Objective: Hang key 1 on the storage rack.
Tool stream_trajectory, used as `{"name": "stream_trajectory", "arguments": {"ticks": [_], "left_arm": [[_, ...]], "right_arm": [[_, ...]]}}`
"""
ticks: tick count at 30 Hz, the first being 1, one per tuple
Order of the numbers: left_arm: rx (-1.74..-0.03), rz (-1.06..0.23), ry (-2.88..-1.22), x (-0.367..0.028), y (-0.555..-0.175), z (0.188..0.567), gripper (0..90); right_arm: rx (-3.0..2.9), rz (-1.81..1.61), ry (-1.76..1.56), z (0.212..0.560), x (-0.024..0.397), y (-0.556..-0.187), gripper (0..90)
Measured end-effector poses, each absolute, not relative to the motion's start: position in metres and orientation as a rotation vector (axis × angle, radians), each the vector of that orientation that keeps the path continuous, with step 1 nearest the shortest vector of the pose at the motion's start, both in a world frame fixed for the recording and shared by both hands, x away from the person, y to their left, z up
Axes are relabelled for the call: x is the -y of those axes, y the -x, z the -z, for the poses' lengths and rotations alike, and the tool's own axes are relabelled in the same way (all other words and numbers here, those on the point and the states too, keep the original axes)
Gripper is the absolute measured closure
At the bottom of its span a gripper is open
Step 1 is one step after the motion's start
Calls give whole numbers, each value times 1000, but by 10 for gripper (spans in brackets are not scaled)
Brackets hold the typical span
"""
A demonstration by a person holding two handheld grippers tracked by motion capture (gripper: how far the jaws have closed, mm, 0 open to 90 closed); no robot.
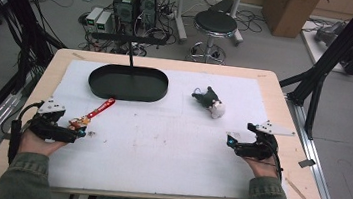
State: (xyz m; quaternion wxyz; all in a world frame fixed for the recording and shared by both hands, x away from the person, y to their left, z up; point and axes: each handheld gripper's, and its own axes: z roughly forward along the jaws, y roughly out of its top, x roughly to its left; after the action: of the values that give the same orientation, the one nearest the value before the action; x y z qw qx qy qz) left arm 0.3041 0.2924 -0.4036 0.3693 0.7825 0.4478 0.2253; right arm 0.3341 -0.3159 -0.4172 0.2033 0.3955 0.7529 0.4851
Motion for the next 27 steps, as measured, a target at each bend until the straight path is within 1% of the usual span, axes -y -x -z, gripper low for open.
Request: {"name": "stream_trajectory", "arguments": {"ticks": [5,9,14,17,19,22,27], "left_arm": [[-1140,-574,-2011,-290,-312,399,17],[-1126,-545,-2044,-285,-326,393,17],[-1069,-549,-2133,-271,-344,384,17],[-1054,-542,-2158,-267,-349,383,17],[-1047,-529,-2185,-263,-357,383,17],[-1044,-499,-2172,-262,-365,385,17],[-1054,-448,-2229,-257,-380,390,18]], "right_arm": [[-2108,-1336,-1092,418,315,-334,6],[-2103,-1328,-1092,418,316,-335,6],[-2099,-1325,-1099,417,316,-334,6],[-2104,-1315,-1095,418,316,-335,6],[-2113,-1289,-1089,418,314,-335,6],[-2122,-1277,-1084,418,313,-334,6],[-2113,-1280,-1082,418,314,-334,6]]}}
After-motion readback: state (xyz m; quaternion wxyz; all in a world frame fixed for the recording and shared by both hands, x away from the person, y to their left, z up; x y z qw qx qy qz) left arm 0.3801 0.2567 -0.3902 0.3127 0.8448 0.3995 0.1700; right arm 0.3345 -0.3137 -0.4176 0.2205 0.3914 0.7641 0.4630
